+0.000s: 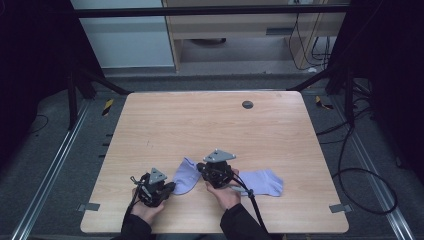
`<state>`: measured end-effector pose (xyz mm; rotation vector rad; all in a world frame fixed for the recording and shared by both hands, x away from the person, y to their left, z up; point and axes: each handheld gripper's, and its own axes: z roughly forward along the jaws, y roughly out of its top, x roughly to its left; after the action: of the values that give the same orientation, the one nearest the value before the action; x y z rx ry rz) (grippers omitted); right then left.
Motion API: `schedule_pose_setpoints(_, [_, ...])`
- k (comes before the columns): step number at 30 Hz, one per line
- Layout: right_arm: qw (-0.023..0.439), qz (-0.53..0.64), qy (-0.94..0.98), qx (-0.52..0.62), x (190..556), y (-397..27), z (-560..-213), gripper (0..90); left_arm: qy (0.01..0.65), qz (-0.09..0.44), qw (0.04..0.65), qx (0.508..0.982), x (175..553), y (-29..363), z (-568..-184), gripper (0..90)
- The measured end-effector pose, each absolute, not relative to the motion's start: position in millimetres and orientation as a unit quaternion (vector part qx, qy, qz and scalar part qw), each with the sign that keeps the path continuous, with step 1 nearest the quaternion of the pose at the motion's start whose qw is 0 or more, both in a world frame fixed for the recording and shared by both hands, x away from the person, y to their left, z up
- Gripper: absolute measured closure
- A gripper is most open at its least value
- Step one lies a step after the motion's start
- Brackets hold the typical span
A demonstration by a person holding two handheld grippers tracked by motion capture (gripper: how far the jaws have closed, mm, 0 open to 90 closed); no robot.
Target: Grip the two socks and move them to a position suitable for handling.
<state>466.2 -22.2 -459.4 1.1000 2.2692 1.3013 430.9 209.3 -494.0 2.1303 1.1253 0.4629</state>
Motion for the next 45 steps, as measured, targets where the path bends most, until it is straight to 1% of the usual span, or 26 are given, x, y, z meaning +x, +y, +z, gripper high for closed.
schedule_pose_setpoints(6, [0.17,0.423,0.79,0.411,488,-20,-468,87.0,0.432,0.178,0.339,0.816,432,210,-494,86.4])
schedule_pose_setpoints(10, [0.186,0.413,0.787,0.42,497,-24,-468,81.1,0.434,0.18,0.344,0.813,431,212,-492,83.7])
schedule_pose_setpoints(13, [0.202,0.414,0.781,0.422,502,-32,-462,74.6,0.439,0.185,0.358,0.803,430,215,-488,77.0])
schedule_pose_setpoints(17, [0.206,0.415,0.779,0.421,505,-41,-457,70.5,0.448,0.191,0.365,0.793,428,221,-484,71.6])
schedule_pose_setpoints(20, [0.196,0.412,0.785,0.419,506,-44,-459,68.7,0.457,0.19,0.358,0.792,427,223,-486,67.8])
schedule_pose_setpoints(27, [0.19,0.381,0.798,0.426,514,-42,-481,68.3,0.458,0.187,0.352,0.795,425,218,-489,62.8])
schedule_pose_setpoints(30, [0.189,0.368,0.801,0.433,517,-40,-488,70.1,0.455,0.186,0.342,0.801,425,215,-491,64.7])
schedule_pose_setpoints(34, [0.19,0.352,0.803,0.442,520,-41,-495,73.7,0.454,0.185,0.332,0.806,426,212,-493,74.6])
schedule_pose_setpoints(38, [0.178,0.347,0.804,0.448,521,-41,-498,84.5,0.454,0.178,0.329,0.809,429,211,-493,86.2])
schedule_pose_setpoints(39, [0.174,0.346,0.805,0.449,521,-41,-498,87.3,0.453,0.178,0.328,0.81,430,212,-493,87.3])
schedule_pose_setpoints(40, [0.173,0.344,0.806,0.45,520,-40,-497,88.0,0.453,0.179,0.33,0.808,430,213,-492,87.8])
schedule_pose_setpoints(45, [0.165,0.375,0.794,0.449,510,-42,-490,88.4,0.454,0.209,0.341,0.796,434,226,-480,88.3])
